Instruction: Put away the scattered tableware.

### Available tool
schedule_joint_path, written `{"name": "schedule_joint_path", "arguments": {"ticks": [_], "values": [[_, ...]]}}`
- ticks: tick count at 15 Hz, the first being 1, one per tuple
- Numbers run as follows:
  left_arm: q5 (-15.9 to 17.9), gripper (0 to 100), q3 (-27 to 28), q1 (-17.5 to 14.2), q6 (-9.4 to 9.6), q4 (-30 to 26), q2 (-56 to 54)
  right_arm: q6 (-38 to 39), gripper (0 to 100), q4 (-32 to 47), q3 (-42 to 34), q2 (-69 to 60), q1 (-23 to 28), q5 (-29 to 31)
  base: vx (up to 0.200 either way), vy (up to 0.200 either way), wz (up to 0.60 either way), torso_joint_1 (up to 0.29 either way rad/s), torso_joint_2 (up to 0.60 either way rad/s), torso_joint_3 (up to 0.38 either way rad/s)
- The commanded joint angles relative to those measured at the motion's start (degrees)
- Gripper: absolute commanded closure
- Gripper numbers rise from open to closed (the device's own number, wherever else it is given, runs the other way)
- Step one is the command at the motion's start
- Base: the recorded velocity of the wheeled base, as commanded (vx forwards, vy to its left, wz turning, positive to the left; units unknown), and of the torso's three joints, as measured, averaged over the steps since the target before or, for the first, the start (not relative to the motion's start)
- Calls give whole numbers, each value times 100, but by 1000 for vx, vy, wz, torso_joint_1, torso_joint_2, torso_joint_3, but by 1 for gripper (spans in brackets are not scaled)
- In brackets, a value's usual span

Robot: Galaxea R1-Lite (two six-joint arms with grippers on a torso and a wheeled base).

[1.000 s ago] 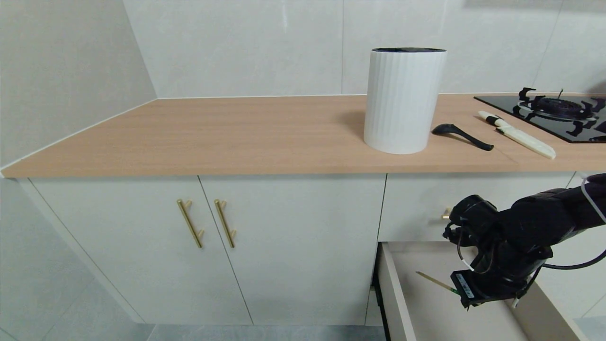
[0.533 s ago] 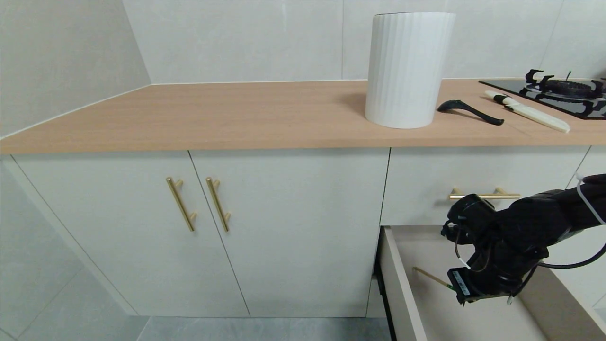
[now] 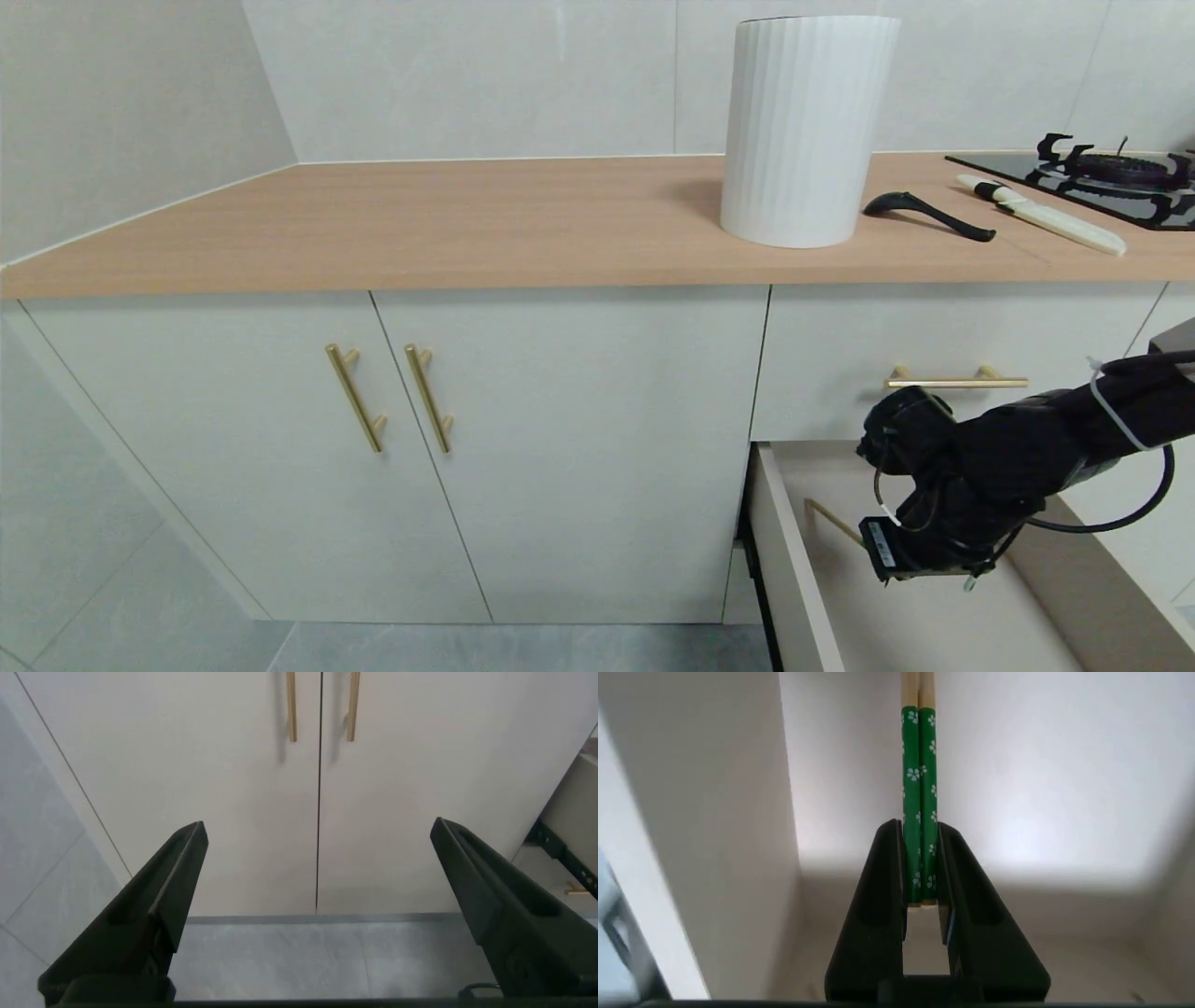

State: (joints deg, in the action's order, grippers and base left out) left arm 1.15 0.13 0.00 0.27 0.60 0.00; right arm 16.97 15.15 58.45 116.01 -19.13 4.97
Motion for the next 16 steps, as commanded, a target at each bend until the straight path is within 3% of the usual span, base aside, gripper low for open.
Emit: {"name": "schedule_joint_path", "arguments": {"ticks": [1,7,16], "values": [[0,0,-5,0,0,2,9,26,100,-250,-36,440,-3,144,0,0,0,0,0,0],[0,0,-5,0,0,2,9,26,100,-821,-238,845,-3,188,0,0,0,0,0,0],[0,0,-5,0,0,2,9,26,100,-953,-247,1082,-3,329,0,0,0,0,0,0]]}}
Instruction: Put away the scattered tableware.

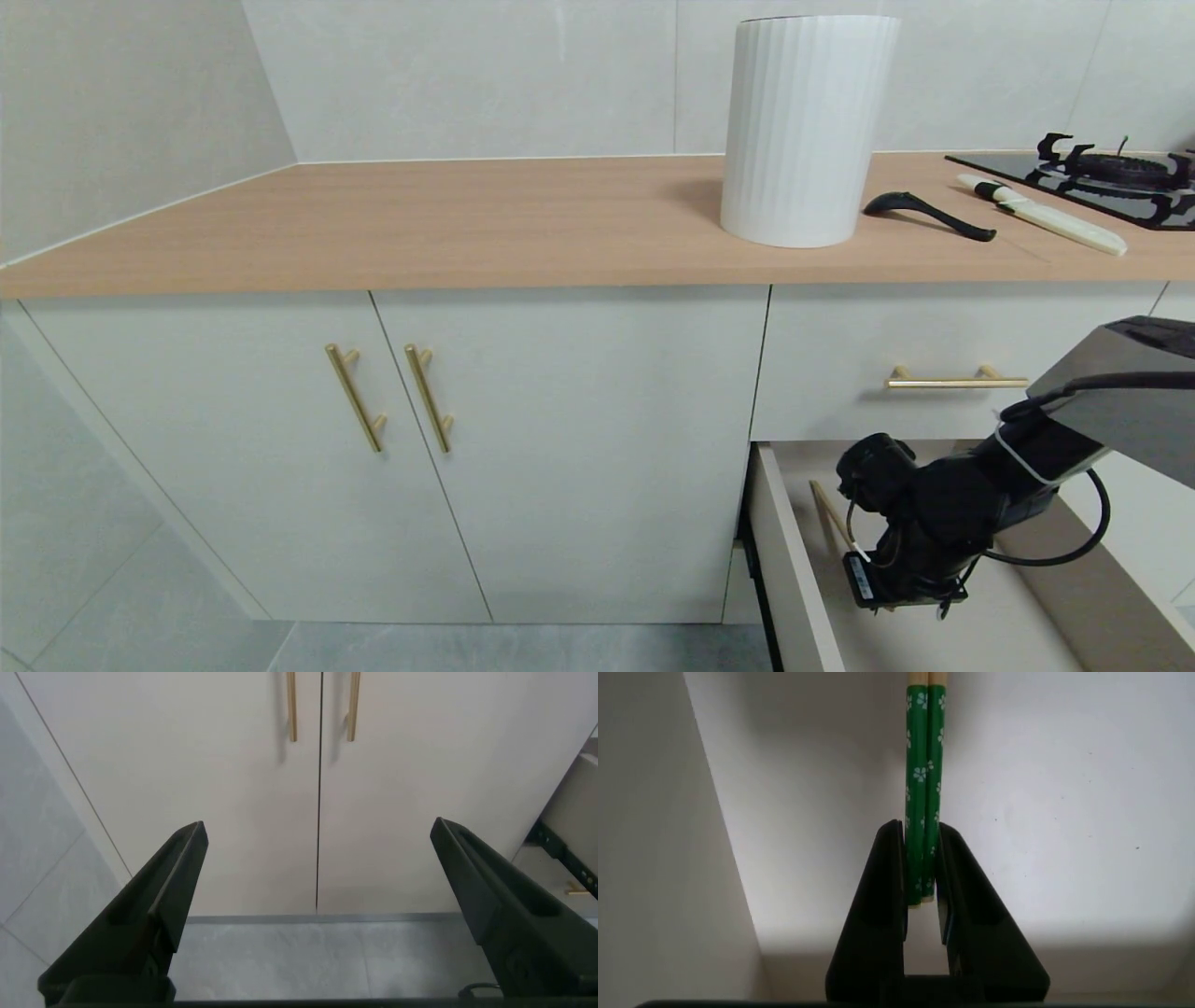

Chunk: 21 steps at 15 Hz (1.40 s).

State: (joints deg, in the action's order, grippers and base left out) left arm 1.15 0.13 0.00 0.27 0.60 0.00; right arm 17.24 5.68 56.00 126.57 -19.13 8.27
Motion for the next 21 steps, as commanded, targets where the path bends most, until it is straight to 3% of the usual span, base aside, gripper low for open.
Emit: {"name": "schedule_joint_path", "arguments": {"ticks": [1,7,15,21], "values": [[0,0,4,0,0,2,9,-1,0,-6,-11,34,-3,0,0,0,0,0,0,0],[0,0,4,0,0,2,9,-1,0,3,-28,-45,-3,8,0,0,0,0,0,0],[0,0,-5,0,0,2,9,-124,0,47,-406,-1926,-56,219,0,0,0,0,0,0],[0,0,-5,0,0,2,9,-1276,0,47,-678,-3965,735,167,0,0,0,0,0,0]]}}
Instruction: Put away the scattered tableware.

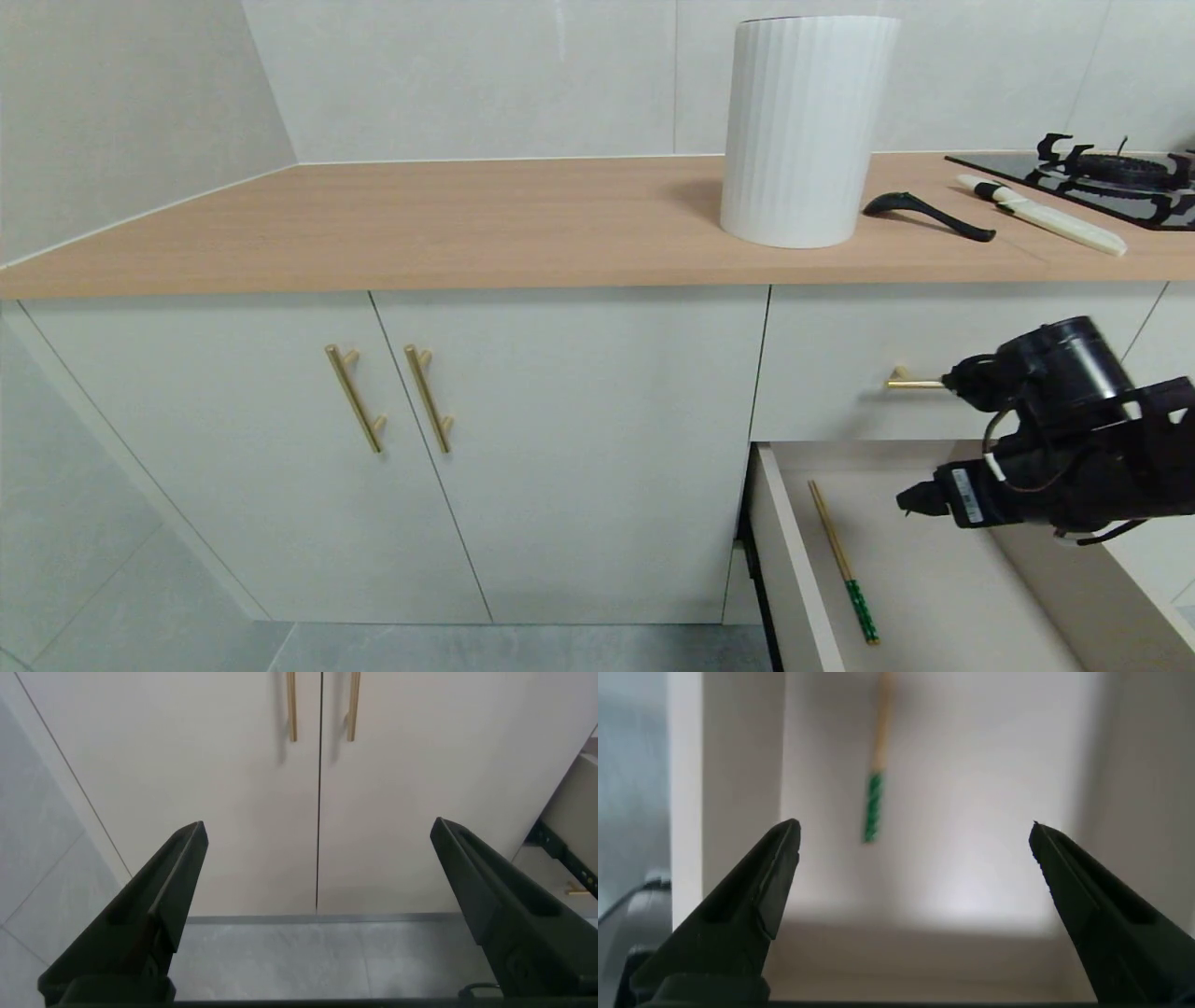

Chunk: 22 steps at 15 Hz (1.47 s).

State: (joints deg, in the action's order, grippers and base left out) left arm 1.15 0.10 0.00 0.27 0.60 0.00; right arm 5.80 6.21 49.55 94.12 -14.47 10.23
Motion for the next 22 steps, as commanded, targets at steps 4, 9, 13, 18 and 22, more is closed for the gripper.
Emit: {"name": "schedule_joint_path", "arguments": {"ticks": [4,9,13,18,22], "values": [[0,0,8,0,0,2,9,-264,0,-5,-42,-878,357,-38,0,0,0,0,0,0],[0,0,-1,0,0,2,9,-273,0,-14,-51,-896,357,-47,0,0,0,0,0,0],[0,0,-1,0,0,2,9,-273,0,-23,-51,-966,357,-47,0,0,0,6,-118,-126],[0,0,-1,0,0,2,9,-273,0,-23,-51,-1028,366,-47,0,0,0,63,-409,-347],[0,0,8,0,0,2,9,-281,0,-23,-60,-1028,357,-47,0,0,0,133,-467,-332]]}}
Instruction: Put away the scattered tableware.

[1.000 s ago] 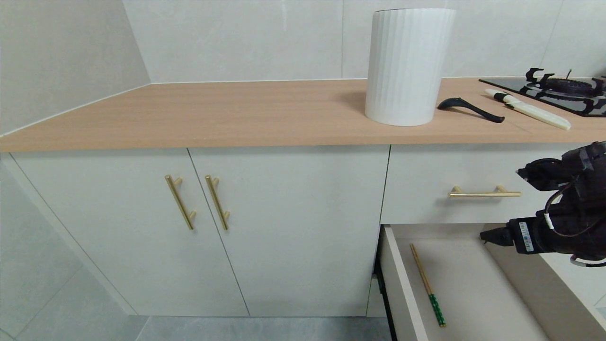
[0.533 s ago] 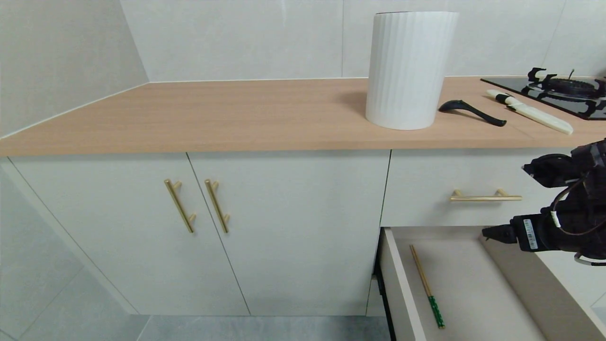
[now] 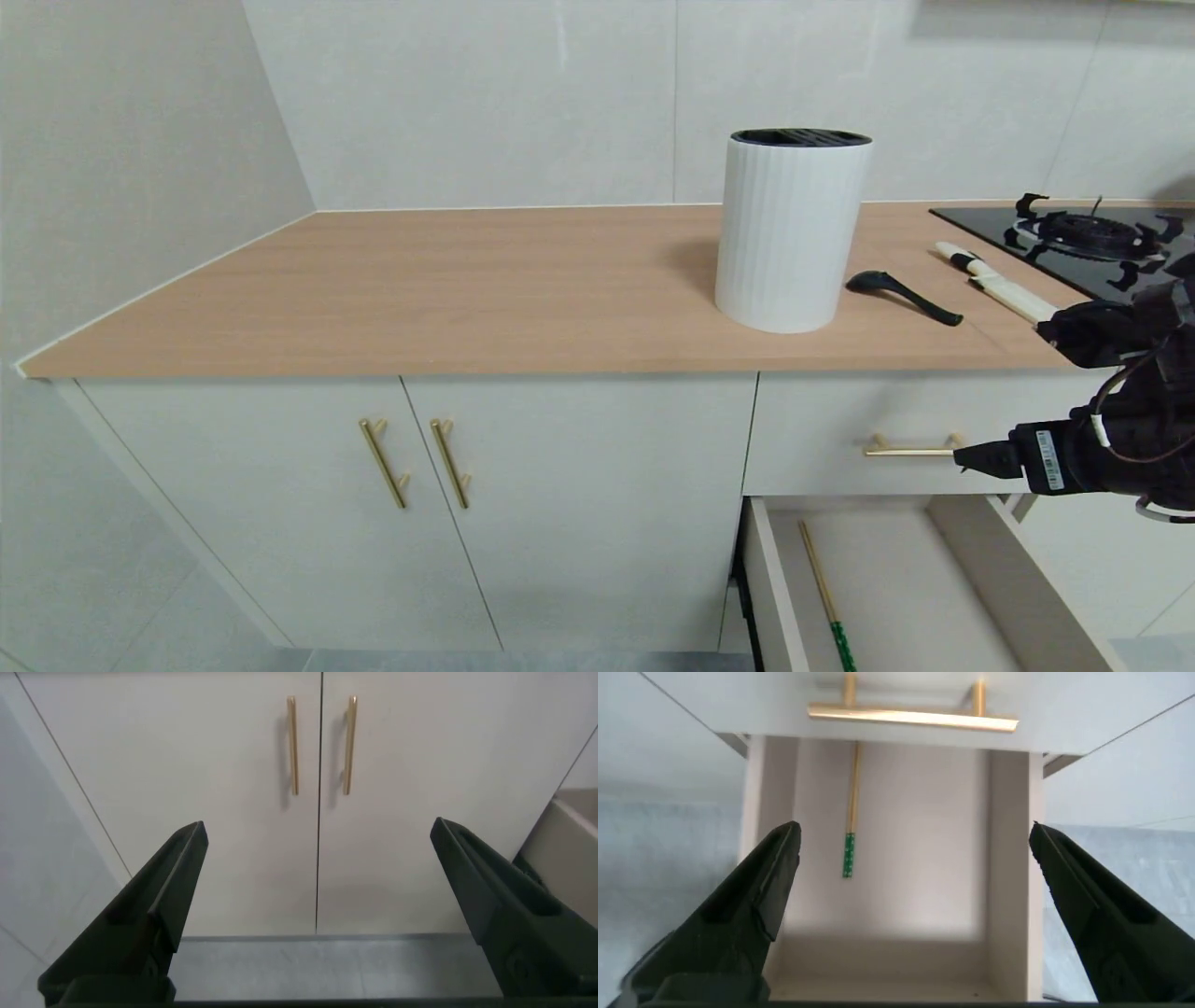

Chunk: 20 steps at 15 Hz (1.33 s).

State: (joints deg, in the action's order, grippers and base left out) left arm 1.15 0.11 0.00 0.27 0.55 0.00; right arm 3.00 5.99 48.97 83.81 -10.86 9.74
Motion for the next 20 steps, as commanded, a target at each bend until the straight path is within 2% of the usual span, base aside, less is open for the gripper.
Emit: {"name": "schedule_joint_path", "arguments": {"ticks": [1,9,10,14,15,16,20], "values": [[0,0,7,0,0,7,9,-1,0,-1,-1,4,-4,-7,0,0,0,159,-481,-325],[0,0,-2,0,0,7,9,-10,0,-18,34,4,5,-78,0,0,0,164,-463,-298],[0,0,7,0,0,7,9,-186,0,-80,157,21,155,-157,0,0,0,76,-178,-119],[0,0,-2,0,0,7,9,-757,0,-106,921,496,770,-1097,0,0,0,17,-38,-27],[0,0,-2,0,0,7,9,-1100,0,-106,1009,628,981,-1343,0,0,0,0,0,0],[0,0,-2,0,0,7,9,-1416,0,-159,1097,707,1104,-1361,0,0,0,0,0,0],[0,0,-2,0,0,7,9,-1179,0,-774,1642,1006,1227,-1361,0,0,0,0,0,0]]}}
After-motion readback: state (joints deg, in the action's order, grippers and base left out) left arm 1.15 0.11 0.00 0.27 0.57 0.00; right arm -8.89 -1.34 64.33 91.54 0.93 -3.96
